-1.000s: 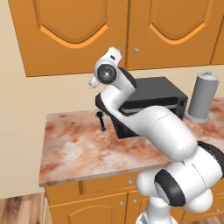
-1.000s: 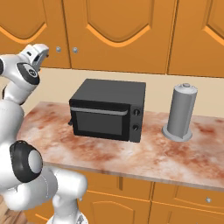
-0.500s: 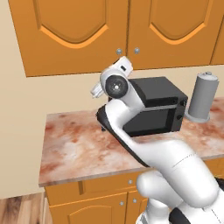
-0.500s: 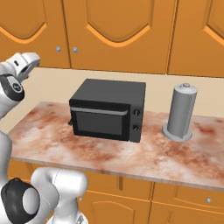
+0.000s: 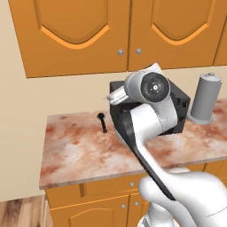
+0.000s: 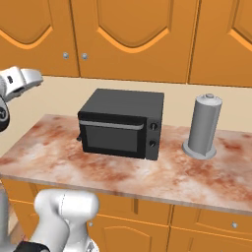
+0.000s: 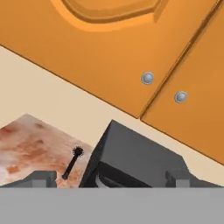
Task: Close all open cabinet doors.
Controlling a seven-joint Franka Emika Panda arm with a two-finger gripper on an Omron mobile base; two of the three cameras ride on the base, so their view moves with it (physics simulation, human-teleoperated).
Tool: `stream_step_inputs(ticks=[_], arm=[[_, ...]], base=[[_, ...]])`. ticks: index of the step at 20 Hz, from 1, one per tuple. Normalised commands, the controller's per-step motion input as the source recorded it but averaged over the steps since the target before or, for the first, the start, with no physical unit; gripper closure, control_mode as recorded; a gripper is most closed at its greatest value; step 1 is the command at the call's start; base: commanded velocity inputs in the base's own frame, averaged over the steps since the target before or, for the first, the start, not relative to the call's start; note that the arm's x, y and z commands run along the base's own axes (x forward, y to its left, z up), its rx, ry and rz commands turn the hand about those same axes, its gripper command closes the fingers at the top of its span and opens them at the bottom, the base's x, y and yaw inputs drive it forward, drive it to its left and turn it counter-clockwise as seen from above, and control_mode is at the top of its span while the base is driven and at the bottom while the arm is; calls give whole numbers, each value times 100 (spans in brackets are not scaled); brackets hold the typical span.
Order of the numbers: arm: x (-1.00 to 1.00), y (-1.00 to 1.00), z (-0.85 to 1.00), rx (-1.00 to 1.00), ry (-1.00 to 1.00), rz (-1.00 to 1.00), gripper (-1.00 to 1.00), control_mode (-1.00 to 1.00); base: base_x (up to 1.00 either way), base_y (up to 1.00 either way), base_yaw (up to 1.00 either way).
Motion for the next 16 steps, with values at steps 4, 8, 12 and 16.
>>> stream_step_inputs(ticks=[4, 8, 12, 16], arm=[[-100, -77, -2, 27, 3, 0, -100, -100], [-99, -73, -7, 27, 1, 0, -100, -100], [-78, -51, -19, 21, 1, 0, -100, -100], [-24, -6, -9, 1, 1, 2, -100, -100]], base=[[0, 0, 0], [0, 0, 0], [0, 0, 0], [0, 0, 0]])
